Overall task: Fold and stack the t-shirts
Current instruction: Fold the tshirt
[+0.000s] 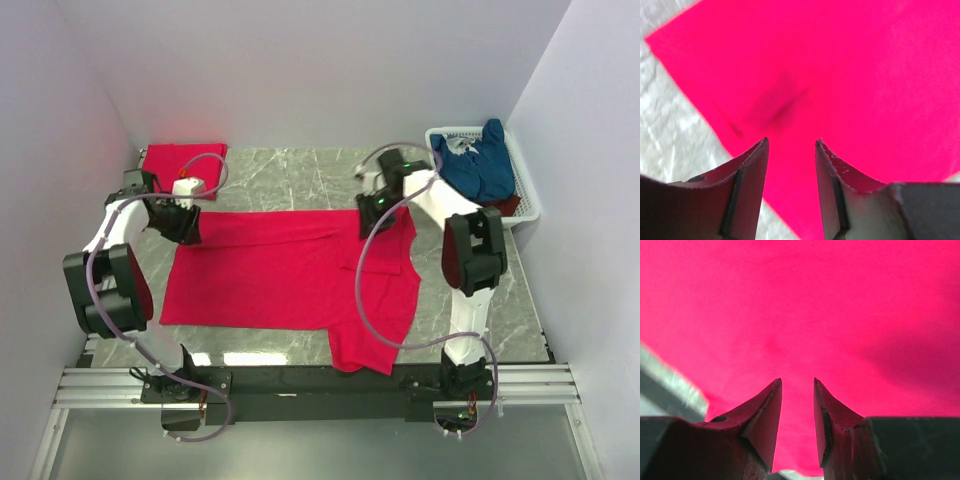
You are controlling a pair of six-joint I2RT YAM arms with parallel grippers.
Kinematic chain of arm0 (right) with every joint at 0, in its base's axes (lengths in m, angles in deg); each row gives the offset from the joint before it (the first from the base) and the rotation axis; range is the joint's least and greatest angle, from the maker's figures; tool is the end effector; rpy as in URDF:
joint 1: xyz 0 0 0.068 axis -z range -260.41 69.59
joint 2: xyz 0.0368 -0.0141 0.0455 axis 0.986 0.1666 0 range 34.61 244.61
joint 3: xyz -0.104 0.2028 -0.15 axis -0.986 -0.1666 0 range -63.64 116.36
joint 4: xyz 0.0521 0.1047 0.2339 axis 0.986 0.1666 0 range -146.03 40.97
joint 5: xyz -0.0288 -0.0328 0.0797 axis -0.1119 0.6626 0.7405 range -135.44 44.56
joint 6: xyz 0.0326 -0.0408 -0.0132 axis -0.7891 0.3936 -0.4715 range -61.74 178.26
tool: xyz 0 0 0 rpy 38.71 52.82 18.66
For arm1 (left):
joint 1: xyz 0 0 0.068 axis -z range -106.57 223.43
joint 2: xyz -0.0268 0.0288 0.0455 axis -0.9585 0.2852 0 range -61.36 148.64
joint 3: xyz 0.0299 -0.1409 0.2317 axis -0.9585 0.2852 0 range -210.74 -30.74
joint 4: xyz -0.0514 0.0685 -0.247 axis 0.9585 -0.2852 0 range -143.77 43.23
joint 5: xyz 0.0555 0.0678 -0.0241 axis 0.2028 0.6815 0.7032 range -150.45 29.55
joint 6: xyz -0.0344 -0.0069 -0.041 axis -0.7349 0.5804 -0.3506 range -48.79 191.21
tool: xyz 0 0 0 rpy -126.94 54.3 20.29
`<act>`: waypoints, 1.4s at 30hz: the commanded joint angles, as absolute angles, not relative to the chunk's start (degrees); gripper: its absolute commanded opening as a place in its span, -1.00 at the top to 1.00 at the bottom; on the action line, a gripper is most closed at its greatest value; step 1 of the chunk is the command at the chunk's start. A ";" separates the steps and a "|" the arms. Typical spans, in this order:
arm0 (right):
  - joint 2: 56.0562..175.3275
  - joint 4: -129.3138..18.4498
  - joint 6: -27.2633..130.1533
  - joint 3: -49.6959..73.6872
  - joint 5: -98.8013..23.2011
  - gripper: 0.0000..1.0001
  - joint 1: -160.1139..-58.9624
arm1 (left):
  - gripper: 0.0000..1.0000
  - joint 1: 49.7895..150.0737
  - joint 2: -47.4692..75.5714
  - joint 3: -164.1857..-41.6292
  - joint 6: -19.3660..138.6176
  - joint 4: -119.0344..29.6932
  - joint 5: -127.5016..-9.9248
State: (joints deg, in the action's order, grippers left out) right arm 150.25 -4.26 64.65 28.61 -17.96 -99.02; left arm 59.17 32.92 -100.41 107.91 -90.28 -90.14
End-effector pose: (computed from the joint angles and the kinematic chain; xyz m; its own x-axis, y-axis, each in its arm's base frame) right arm 0.3833 0.1466 0.2074 -0.8664 -0.3959 -0.3042 -0.4946 0.7637 0.4148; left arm 0.3208 0.0633 0.2320 -0.7420 0.3472 -0.5735 0.5094 0.8481 -0.1456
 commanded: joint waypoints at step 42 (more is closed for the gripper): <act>148.28 -4.88 59.67 37.63 -22.95 0.06 -85.78 | -0.04 64.46 42.47 -105.21 87.53 -80.35 -99.00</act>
